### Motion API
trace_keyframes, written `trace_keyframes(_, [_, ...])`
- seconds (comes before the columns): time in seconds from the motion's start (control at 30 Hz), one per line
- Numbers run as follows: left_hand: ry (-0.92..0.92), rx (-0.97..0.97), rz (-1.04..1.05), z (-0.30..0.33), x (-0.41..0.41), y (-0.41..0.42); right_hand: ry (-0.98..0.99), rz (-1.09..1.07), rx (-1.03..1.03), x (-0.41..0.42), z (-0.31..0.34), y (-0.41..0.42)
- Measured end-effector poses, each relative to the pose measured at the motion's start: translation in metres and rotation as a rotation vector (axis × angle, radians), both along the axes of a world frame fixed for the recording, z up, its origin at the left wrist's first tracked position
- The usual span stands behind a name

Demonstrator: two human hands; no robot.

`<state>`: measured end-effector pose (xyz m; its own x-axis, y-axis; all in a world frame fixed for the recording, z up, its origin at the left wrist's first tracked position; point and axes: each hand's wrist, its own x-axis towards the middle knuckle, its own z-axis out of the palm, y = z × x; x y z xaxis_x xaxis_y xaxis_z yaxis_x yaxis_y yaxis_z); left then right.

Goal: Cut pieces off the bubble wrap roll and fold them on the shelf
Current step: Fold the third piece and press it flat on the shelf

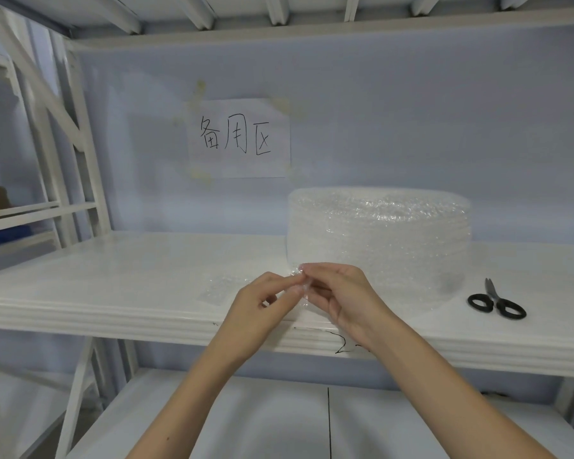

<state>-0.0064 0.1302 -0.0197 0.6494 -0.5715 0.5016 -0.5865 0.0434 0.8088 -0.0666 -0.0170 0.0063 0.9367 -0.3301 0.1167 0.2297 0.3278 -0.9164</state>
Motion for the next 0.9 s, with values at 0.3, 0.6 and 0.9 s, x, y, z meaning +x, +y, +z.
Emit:
trace_keyframes(0.3, [0.196, -0.182, 0.109, 0.007, -0.003, 0.003, 0.005, -0.043, -0.012, 0.011, 0.002, 0.005])
trace_keyframes(0.6, [0.262, -0.089, 0.085, 0.009, 0.006, 0.009, -0.019, -0.042, -0.078, 0.018, 0.004, 0.012])
trace_keyframes(0.9, [0.266, -0.091, 0.046, 0.010, 0.007, 0.009, 0.030, -0.034, -0.165, 0.017, 0.006, 0.012])
